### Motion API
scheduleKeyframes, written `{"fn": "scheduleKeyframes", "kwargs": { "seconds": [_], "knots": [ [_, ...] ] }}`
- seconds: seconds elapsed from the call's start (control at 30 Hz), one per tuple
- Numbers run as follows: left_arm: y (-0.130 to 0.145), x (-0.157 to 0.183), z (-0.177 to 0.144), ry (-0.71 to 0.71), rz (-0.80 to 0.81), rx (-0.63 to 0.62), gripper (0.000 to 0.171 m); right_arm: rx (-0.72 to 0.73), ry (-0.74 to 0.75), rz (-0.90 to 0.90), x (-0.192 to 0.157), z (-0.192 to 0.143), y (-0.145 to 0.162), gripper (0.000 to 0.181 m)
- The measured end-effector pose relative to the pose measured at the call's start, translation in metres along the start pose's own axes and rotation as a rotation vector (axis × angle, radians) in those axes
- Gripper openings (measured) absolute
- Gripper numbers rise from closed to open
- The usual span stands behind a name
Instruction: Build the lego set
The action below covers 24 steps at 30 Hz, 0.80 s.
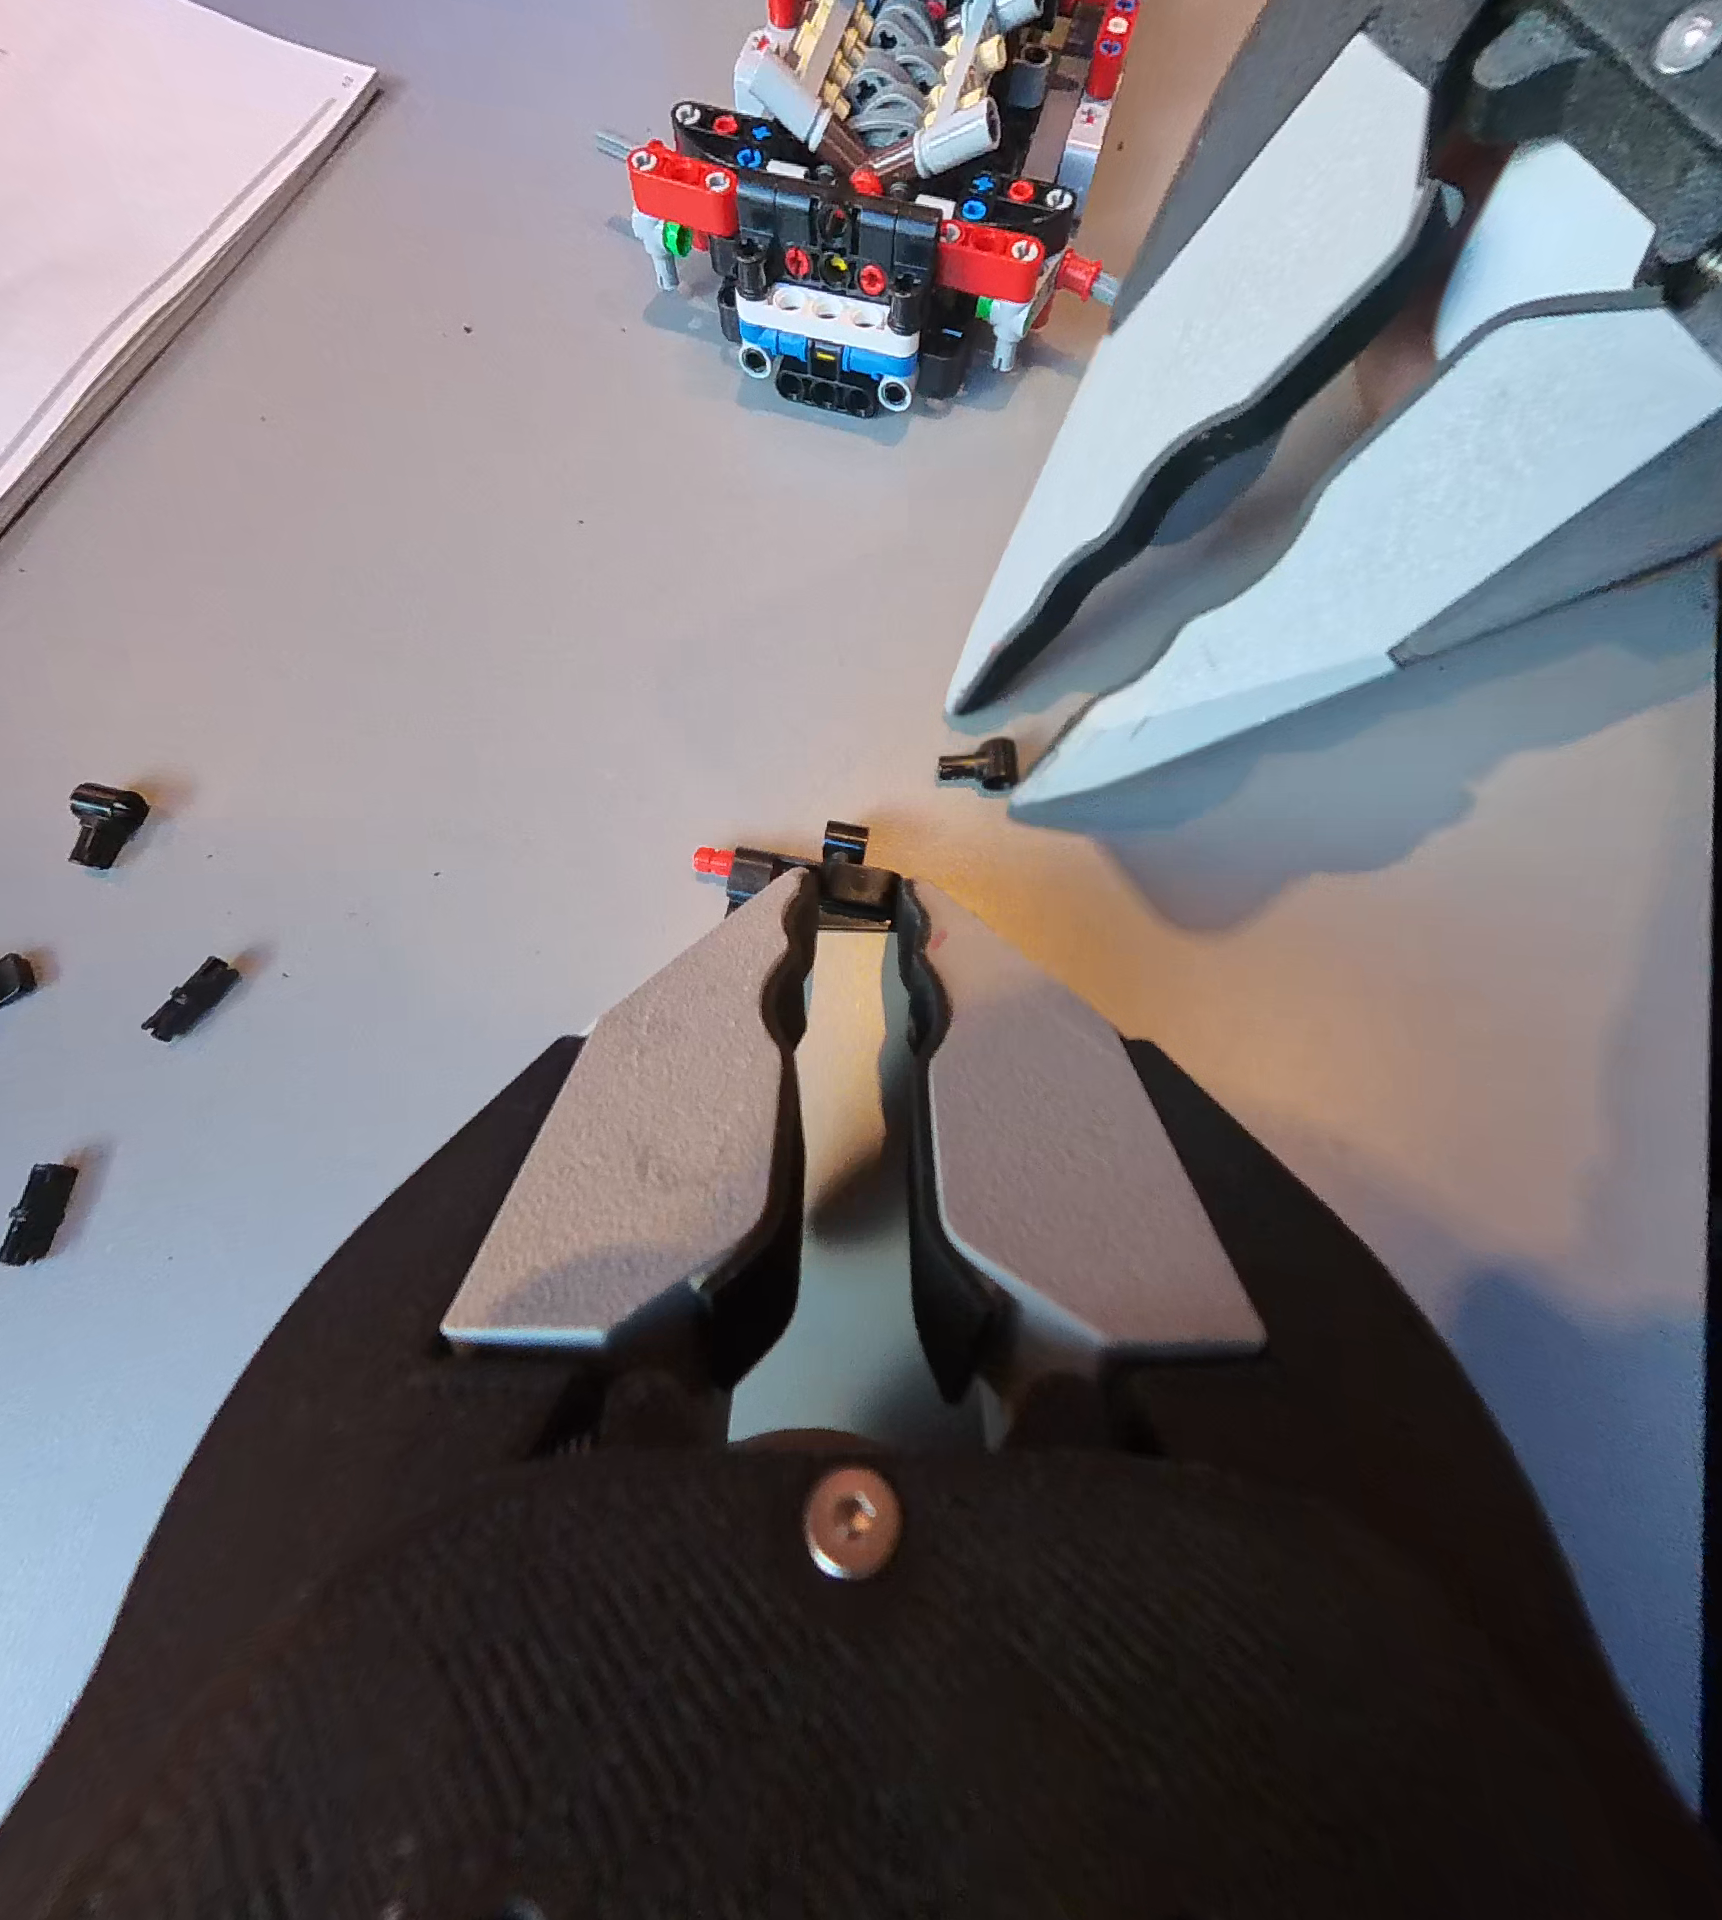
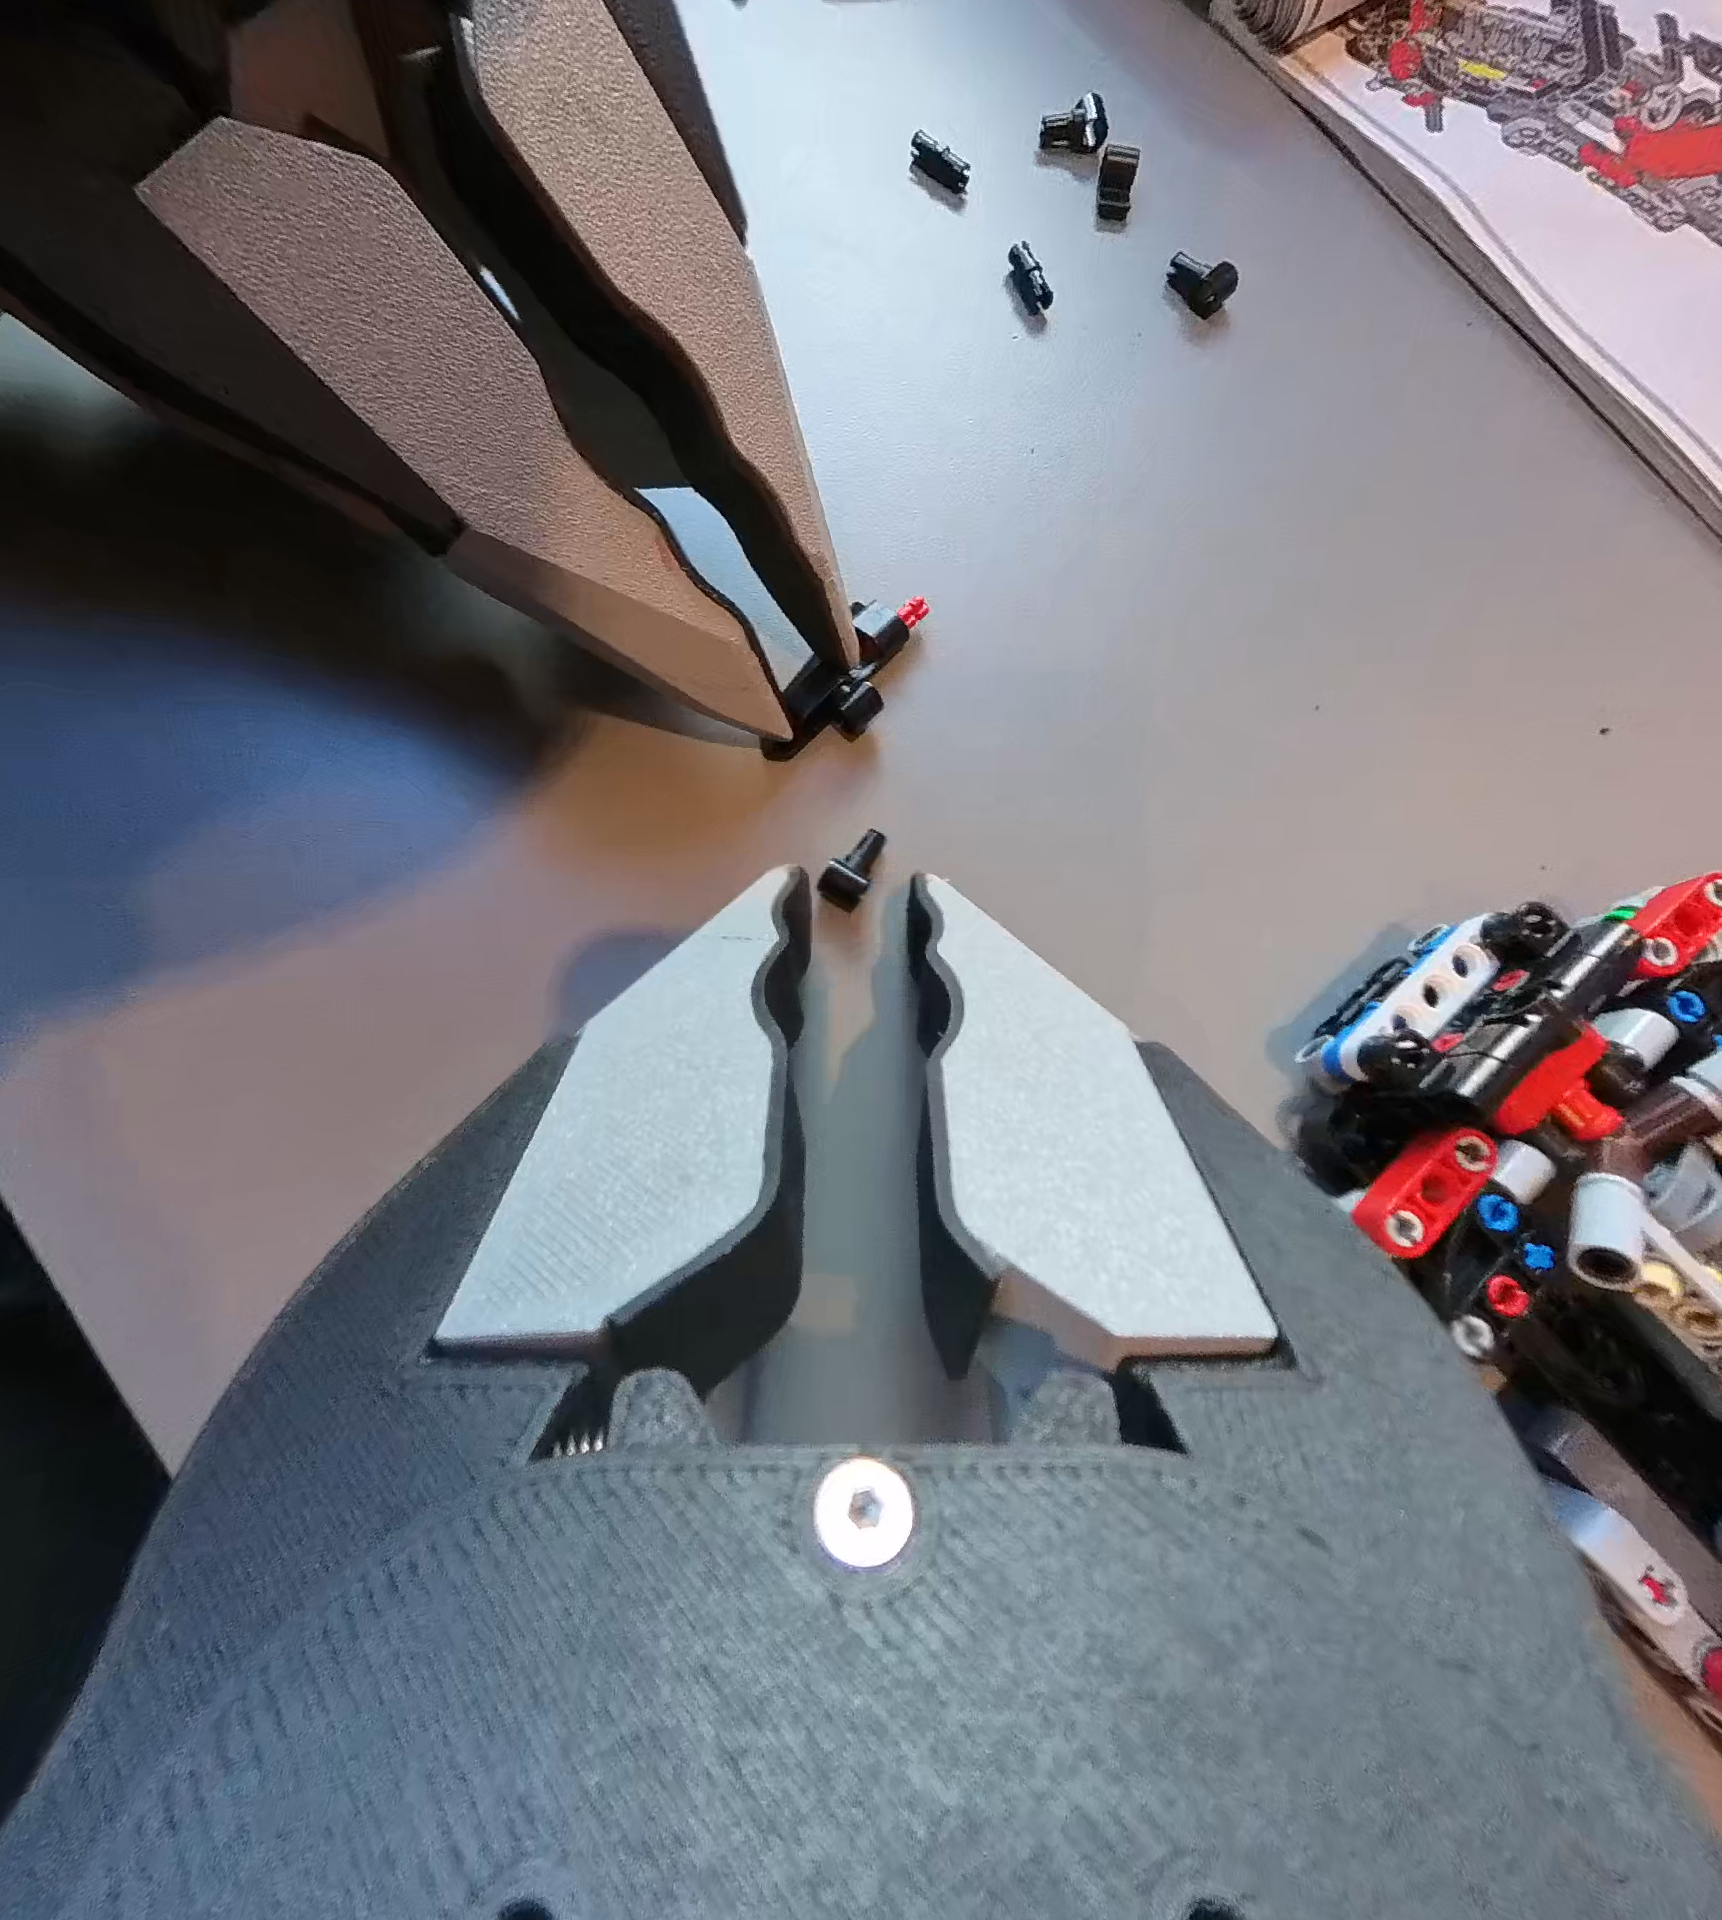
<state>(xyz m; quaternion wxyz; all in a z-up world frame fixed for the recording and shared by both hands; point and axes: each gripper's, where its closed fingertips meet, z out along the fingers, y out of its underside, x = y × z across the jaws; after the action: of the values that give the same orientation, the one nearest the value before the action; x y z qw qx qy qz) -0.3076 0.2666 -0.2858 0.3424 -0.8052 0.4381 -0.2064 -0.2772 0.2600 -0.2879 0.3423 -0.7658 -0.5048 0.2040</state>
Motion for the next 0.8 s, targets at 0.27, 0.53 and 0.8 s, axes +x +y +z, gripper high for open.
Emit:
{"fn": "scheduleKeyframes", "kwargs": {
  "seconds": [0.27,0.53,0.8],
  "knots": [
    [0.000,0.000,0.000,0.016,-0.016,0.003,0.011,0.035,0.008,0.009,0.015,-0.012,0.005,0.013],
    [0.000,0.001,-0.001,0.012,-0.002,0.001,0.012,0.053,-0.018,0.009,0.016,-0.013,0.005,0.018],
    [0.000,0.002,-0.001,0.033,-0.012,0.003,0.012,0.104,-0.014,0.040,0.021,-0.018,-0.001,0.026]
  ]
}}
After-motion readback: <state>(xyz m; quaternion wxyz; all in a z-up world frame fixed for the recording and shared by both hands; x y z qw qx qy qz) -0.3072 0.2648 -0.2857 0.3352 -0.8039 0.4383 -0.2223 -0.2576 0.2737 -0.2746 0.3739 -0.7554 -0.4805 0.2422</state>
